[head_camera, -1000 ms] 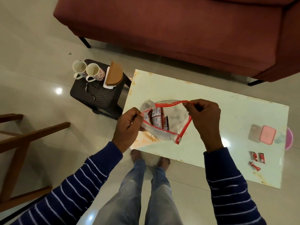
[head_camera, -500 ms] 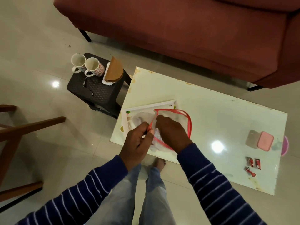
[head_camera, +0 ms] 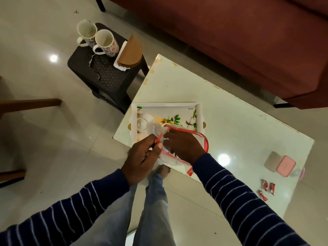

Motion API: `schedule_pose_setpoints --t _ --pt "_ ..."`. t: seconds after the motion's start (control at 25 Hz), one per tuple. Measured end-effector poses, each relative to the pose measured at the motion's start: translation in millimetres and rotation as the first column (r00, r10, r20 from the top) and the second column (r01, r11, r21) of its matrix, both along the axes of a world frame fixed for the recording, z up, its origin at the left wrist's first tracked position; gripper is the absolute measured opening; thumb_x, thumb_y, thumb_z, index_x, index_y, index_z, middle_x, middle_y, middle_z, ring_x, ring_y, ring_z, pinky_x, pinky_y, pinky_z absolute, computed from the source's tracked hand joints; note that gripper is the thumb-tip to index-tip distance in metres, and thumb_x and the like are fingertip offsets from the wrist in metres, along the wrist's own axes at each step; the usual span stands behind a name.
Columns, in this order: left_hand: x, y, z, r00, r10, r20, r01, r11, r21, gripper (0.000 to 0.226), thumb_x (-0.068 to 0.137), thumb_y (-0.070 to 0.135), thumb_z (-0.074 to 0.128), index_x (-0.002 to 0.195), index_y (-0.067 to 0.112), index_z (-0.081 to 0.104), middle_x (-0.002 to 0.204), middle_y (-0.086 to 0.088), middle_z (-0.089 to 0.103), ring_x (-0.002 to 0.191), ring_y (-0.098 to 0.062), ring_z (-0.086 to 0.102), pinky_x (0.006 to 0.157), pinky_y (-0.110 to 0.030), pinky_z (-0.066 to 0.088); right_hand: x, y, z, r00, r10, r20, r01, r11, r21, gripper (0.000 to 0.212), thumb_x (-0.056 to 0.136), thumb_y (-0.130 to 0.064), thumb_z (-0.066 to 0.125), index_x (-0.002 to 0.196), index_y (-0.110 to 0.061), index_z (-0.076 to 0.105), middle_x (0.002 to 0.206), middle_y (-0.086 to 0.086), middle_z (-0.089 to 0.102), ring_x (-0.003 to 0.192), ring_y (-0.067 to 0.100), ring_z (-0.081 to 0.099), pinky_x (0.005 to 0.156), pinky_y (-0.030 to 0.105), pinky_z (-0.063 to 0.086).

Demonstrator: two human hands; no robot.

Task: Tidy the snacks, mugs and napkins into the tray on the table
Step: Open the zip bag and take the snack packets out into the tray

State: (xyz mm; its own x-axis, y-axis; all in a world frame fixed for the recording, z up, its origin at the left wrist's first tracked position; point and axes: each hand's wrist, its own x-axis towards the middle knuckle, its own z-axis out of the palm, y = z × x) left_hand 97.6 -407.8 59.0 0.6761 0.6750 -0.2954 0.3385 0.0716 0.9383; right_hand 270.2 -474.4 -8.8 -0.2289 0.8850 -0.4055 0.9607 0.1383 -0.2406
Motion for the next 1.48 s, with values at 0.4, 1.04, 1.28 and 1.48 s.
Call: schedule_pose_setpoints --t 0.4,1.04,1.28,1.48 --pt "0.5 -6.2 -33.4 0.999 -0.034 0.038 0.033 0.999 0.028 0.022 0.097 0.026 0.048 0.075 0.024 0.046 0.057 0.001 0.045 0.052 -0.012 0.045 0.051 -0.02 0.039 -16.6 10.2 -24.9 0.987 -0.014 -0.159 0.035 0.99 0.133 0.031 0.06 -0.014 0.093 0.086 -0.004 0.077 0.081 0.011 0.076 0.074 0.025 0.074 0.07 0.03 0.059" --pt "6.3 38.7 -83.2 0.974 0.172 -0.147 -0.149 0.976 0.157 0.024 0.095 0.012 0.061 0.074 0.019 0.051 0.063 0.002 0.055 0.062 -0.011 0.055 0.054 -0.016 0.047 101.1 -12.7 51.6 -0.174 -0.595 -0.785 0.98 -0.029 -0.195 0.01 0.095 -0.015 0.063 0.095 -0.022 0.07 0.083 -0.008 0.074 0.079 0.012 0.069 0.069 0.035 0.061" --pt "4.8 30.6 -89.2 0.983 0.148 -0.106 -0.13 0.978 0.16 0.018 0.089 0.01 0.066 0.076 0.014 0.054 0.065 -0.004 0.061 0.067 -0.018 0.06 0.058 -0.025 0.054 137.7 -4.5 -93.5 0.0 -0.927 -0.374 0.985 0.065 -0.16 0.008 0.088 -0.01 0.066 0.094 -0.009 0.072 0.092 0.011 0.072 0.085 0.026 0.068 0.084 0.052 0.057" --pt "9.2 28.5 -96.7 0.988 0.132 -0.076 -0.122 0.985 0.12 0.017 0.089 0.013 0.065 0.076 0.004 0.057 0.064 -0.01 0.06 0.064 -0.022 0.059 0.058 -0.031 0.054 160.1 9.4 -182.5 0.042 -0.963 -0.268 0.98 0.092 -0.176 0.013 0.079 -0.019 0.067 0.09 -0.016 0.073 0.095 0.012 0.074 0.089 0.027 0.068 0.087 0.049 0.057"
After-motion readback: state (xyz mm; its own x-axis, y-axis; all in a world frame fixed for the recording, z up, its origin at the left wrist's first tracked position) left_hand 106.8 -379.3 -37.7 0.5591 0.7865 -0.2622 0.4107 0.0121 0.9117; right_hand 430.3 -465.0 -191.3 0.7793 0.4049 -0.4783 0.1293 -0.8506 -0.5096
